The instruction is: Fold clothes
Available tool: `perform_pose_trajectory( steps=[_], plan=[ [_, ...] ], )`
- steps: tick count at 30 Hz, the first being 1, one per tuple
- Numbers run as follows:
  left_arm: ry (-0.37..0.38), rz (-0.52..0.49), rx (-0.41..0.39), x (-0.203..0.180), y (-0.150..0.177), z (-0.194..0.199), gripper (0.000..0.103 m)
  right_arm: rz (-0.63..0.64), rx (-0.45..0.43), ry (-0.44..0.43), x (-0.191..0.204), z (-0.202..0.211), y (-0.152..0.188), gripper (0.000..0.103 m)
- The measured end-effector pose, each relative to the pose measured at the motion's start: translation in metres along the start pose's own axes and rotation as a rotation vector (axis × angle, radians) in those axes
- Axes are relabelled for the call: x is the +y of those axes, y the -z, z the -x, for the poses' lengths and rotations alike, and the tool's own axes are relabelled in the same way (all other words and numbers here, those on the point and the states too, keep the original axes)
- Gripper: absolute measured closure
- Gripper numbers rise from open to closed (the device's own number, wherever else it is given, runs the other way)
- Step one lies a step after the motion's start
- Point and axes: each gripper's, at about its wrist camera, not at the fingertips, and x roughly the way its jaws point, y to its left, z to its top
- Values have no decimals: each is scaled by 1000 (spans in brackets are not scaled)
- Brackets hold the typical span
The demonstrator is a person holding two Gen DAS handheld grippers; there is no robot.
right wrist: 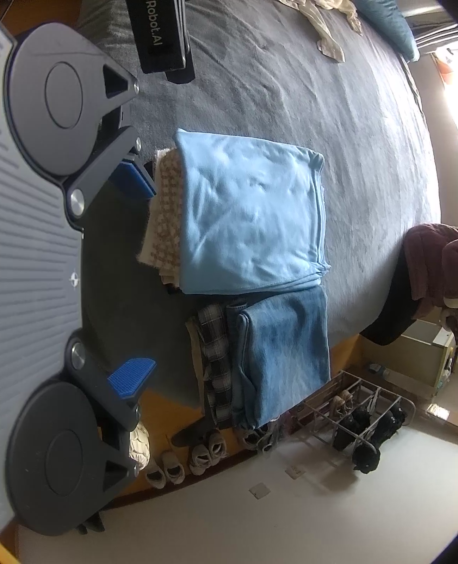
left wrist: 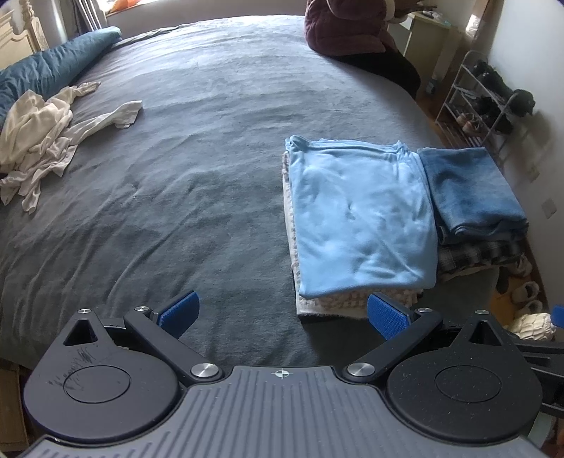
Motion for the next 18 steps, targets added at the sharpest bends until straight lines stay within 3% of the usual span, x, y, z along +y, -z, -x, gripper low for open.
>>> perform_pose_trajectory(
  steps=[18],
  plan=[
    [-9, -2, -1, 2, -2, -1, 0, 1, 1, 9, 0, -2, -4, 4]
  ],
)
